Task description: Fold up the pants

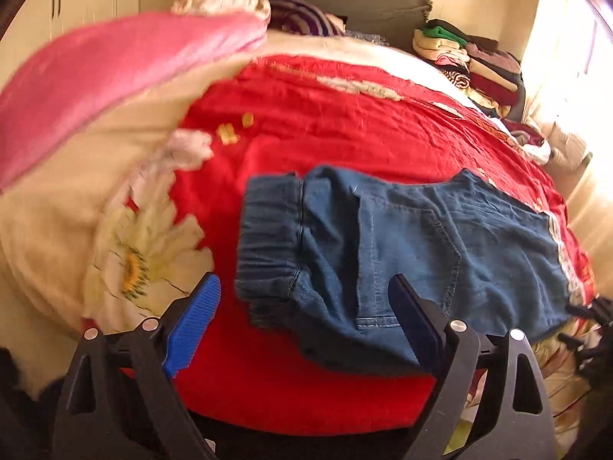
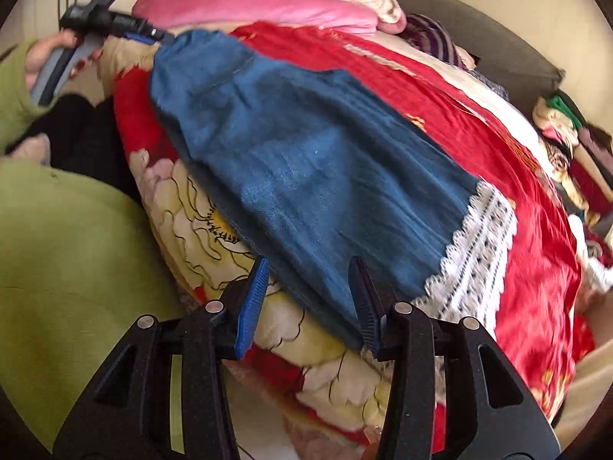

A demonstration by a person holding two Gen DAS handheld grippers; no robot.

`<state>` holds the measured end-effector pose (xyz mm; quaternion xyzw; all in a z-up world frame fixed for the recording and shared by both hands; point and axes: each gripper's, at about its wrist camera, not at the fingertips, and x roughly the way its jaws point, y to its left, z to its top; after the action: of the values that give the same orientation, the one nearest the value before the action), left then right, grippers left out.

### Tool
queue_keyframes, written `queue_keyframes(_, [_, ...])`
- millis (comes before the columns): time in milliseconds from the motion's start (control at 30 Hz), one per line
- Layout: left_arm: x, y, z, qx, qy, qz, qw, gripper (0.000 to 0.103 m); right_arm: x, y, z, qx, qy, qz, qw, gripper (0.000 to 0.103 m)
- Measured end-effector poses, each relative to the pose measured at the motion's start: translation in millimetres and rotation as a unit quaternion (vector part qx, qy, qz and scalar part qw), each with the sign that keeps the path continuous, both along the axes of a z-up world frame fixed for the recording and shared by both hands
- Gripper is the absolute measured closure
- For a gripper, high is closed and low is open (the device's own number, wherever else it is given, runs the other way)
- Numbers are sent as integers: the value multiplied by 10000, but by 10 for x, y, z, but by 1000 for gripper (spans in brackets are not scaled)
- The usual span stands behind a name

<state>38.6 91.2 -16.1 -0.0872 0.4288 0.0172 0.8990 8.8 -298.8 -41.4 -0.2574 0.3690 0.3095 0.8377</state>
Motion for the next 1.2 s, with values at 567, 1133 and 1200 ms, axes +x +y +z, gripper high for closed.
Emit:
queue_keyframes(567, [160,210,-320,-444,-21,167,9989,53,-11,24,-335,61,621,492,9968,102])
queue_keyframes(1133, [-19,-665,133,-113,-539,-933,9941,49,378,-468,86,1029,562,-1042,9876,77])
queue_keyframes(1200, [55,-760,-58,49,-235,-1022,9945,49,427,-472,-39,855,813,-1196,9858,77])
